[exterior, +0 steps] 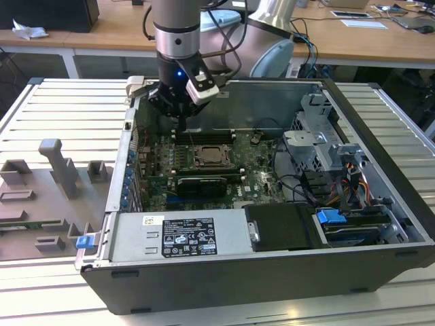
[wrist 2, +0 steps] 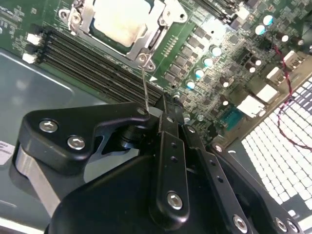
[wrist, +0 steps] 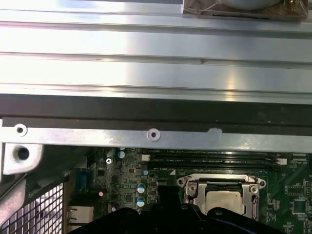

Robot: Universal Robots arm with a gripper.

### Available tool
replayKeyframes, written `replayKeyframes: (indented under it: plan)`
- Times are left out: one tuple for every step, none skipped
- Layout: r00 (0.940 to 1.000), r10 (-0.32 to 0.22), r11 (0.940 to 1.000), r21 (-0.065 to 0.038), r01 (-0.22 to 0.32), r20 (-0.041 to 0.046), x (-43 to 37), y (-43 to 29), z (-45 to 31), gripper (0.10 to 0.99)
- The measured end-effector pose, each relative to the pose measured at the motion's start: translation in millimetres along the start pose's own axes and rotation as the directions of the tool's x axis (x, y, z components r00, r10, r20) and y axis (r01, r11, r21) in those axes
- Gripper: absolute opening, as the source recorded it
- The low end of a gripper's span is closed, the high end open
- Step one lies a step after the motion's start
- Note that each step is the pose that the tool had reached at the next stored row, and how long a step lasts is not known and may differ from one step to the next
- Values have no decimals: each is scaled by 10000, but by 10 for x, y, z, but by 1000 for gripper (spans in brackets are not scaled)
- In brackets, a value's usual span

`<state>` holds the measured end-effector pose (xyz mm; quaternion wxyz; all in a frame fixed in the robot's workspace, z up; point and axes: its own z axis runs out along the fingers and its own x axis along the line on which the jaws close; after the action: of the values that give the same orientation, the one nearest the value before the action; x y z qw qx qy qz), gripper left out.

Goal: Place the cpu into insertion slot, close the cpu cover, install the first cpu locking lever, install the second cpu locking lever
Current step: 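Install the first cpu locking lever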

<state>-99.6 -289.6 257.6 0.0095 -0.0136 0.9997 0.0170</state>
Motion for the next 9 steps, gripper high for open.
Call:
replayKeyframes:
  plan:
    - [10000,1,10000,1,-1,-1,-14,1,0,106]
    - [10000,0,10000,0,0,-1,-29,1,2,106]
    - [10000,0,10000,1,0,-1,-52,0,4,106]
    - [10000,0,10000,1,0,0,-54,0,5,106]
    - [10000,1,10000,1,-1,-1,-56,-1,5,106]
    - [10000,1,10000,0,-1,0,-59,0,7,106]
    - [10000,0,10000,0,0,0,-61,0,7,106]
    - [10000,-1,10000,0,1,1,-64,-1,9,106]
    - [10000,0,10000,1,0,0,-68,-1,10,106]
